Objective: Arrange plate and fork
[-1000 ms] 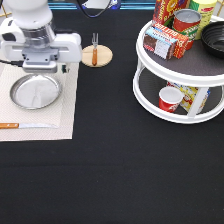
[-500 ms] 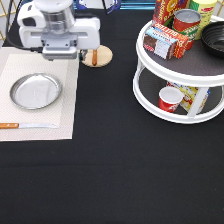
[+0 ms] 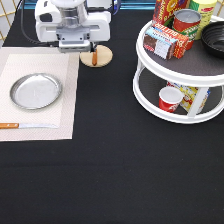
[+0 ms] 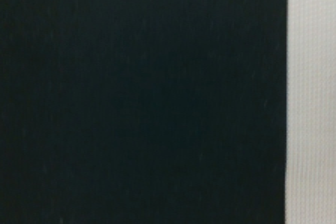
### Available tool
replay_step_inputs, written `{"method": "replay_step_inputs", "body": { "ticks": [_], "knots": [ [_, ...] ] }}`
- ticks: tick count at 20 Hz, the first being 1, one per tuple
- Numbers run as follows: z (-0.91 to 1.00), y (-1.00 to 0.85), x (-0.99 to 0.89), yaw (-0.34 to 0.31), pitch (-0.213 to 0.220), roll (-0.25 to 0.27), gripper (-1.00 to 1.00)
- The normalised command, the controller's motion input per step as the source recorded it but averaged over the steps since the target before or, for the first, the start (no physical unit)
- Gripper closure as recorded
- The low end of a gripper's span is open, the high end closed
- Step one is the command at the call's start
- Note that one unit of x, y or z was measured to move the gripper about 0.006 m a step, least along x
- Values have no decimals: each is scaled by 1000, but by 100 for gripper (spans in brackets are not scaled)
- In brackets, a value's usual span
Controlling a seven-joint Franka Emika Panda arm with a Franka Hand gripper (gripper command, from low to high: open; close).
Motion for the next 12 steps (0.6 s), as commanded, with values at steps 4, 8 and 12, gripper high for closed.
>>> {"method": "replay_step_inputs", "body": {
  "ticks": [4,8,12],
  "knots": [
    [-603,264,-999,37,-120,-32,-100],
    [-517,322,-913,32,-180,-52,-100],
    [-430,359,-871,17,-216,-82,-100]
  ]
}}
